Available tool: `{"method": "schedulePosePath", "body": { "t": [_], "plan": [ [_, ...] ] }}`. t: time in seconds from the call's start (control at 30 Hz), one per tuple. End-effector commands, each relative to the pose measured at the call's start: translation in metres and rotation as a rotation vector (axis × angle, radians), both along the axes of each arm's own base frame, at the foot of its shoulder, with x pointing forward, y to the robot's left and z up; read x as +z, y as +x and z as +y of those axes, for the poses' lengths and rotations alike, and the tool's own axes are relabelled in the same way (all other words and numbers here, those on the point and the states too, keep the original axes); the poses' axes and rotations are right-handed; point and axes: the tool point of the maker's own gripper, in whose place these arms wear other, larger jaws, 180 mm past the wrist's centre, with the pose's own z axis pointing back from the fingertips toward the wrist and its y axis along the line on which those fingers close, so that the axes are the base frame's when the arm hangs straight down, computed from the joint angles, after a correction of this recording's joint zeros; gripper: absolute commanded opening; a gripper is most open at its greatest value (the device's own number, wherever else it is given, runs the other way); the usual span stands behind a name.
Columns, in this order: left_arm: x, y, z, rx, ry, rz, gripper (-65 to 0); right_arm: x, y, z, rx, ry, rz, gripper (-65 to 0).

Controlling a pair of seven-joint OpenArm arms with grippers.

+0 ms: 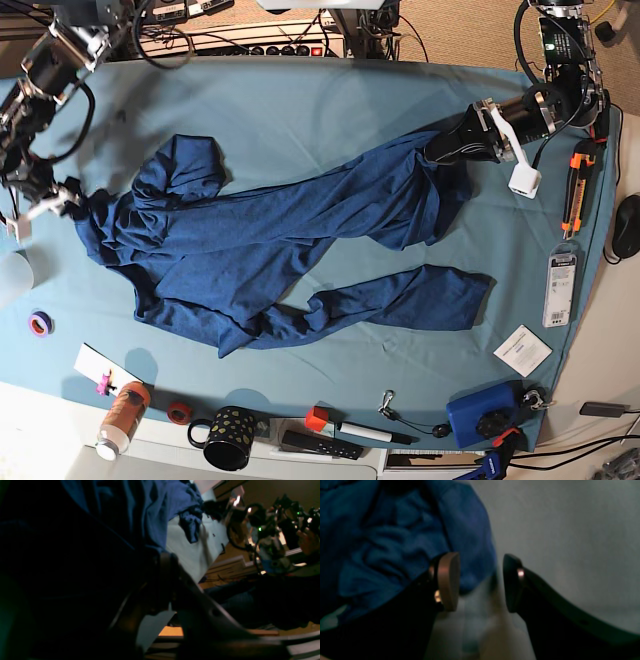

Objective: Layout the t-shirt on the table in an organized manner, then fold the t-shirt properly
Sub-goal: 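Grasp the shirt edge with the left gripper and pull it outward, then grasp the opposite shirt edge with the right gripper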

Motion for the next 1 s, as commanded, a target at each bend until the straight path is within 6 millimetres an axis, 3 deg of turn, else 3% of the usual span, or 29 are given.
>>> {"method": "schedulePosePath", "body": {
  "t": [0.0,0.13,0.3,0.53,0.67,0.8,0.97],
  "plan": [
    [0.007,0.0,0.002,0.0,-0.009,-0.021,-65.0,0.029,0.01,-0.011,0.006,-0.016,-0.112,-37.1],
    [-0.001,-0.013,0.001,-0.014,-0.004,0.017,-65.0,0.049,0.002,-0.009,-0.042,0.145,-0.247,-37.1],
    [0.0,-0.013,0.001,-0.014,-0.006,0.017,-65.0,0.067,-0.003,0.003,-0.051,0.311,-0.359,-37.1],
    [0.001,-0.012,0.001,-0.013,-0.01,0.013,-65.0,0.041,0.001,0.013,-0.097,0.303,-0.331,-37.1],
    [0.0,-0.012,0.001,-0.013,-0.008,0.015,-65.0,0.03,-0.006,-0.013,-0.219,0.224,-0.273,-37.1],
    [-0.001,-0.013,0.001,-0.014,-0.006,0.018,-65.0,0.04,-0.014,-0.047,-0.337,0.176,-0.292,-37.1],
    [0.002,-0.01,-0.001,-0.009,-0.02,0.01,-65.0,0.043,-0.009,-0.051,-0.355,0.163,-0.292,-37.1]
  ]
}}
